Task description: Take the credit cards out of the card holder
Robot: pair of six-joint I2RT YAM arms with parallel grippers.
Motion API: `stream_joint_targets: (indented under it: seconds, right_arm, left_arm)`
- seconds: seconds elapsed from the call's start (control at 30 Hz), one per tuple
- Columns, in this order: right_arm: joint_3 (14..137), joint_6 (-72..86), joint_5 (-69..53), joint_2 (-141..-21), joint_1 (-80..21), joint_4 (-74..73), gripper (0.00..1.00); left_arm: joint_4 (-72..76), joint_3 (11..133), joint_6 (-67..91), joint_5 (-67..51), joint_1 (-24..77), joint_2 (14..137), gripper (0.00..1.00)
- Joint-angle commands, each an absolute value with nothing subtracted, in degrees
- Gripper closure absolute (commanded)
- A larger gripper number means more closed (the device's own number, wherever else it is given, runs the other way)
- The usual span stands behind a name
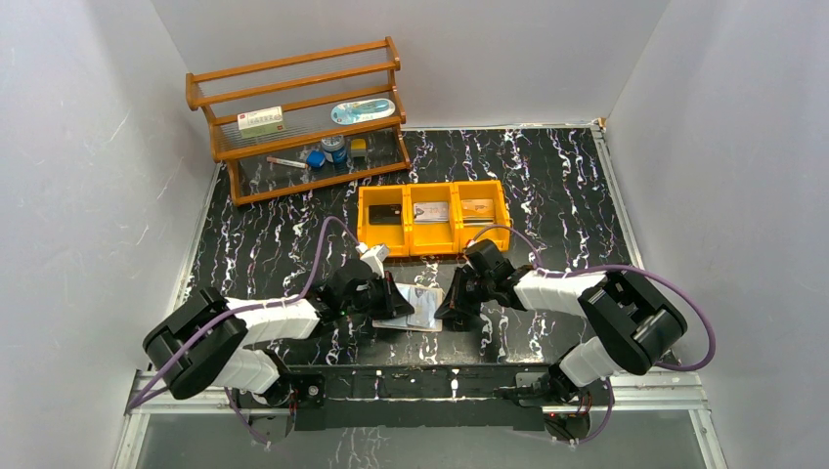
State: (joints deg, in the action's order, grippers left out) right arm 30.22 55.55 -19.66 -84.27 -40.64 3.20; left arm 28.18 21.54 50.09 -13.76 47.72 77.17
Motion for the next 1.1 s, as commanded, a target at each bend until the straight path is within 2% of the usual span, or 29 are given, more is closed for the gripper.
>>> stream_joint_targets:
  seconds: [0.0,0.2,0.43,0.53,0.8,0.9,1.0,1.07]
  right_arm:
    - [29.79,54.1,-11.1,-85.23,-40.57,0.36,1.0]
    - [30.89,53.17,-12.01,-84.81,-40.59,0.04,0.99]
    - [35.37,49.6,-15.91,-80.17,-40.54,-1.63,0.81]
    - [36.37,49.39,-18.37,-78.19,-40.57,-0.03,0.77]
    - [37.64,50.66,-28.45,-86.79,-41.27,9.38,0.74]
    - [38.67,49.36,-26.15,-90.93,-41.58,6.62,0.74]
    - [38.16,49.4,-18.26,-92.26,-41.63,0.73,0.75]
    - [36.65,49.96,-14.57,-91.76,-41.58,-1.03,0.75]
  left_arm:
    - [22.41,21.33,47.93,-13.41,47.67,75.01,1.0]
    - [18.93,22.3,46.93,-12.02,47.64,73.39,1.0]
    - [20.38,22.23,47.94,-12.59,47.59,74.3,1.0]
    - [20.99,22.3,48.22,-12.65,47.64,74.6,1.0]
    - [22.07,22.13,49.16,-12.57,47.63,75.45,1.0]
    - [21.87,22.15,49.22,-12.38,47.63,75.3,1.0]
    - [20.86,22.14,49.22,-11.92,47.63,74.51,1.0]
    - [20.34,22.15,49.24,-11.66,47.63,73.88,0.91]
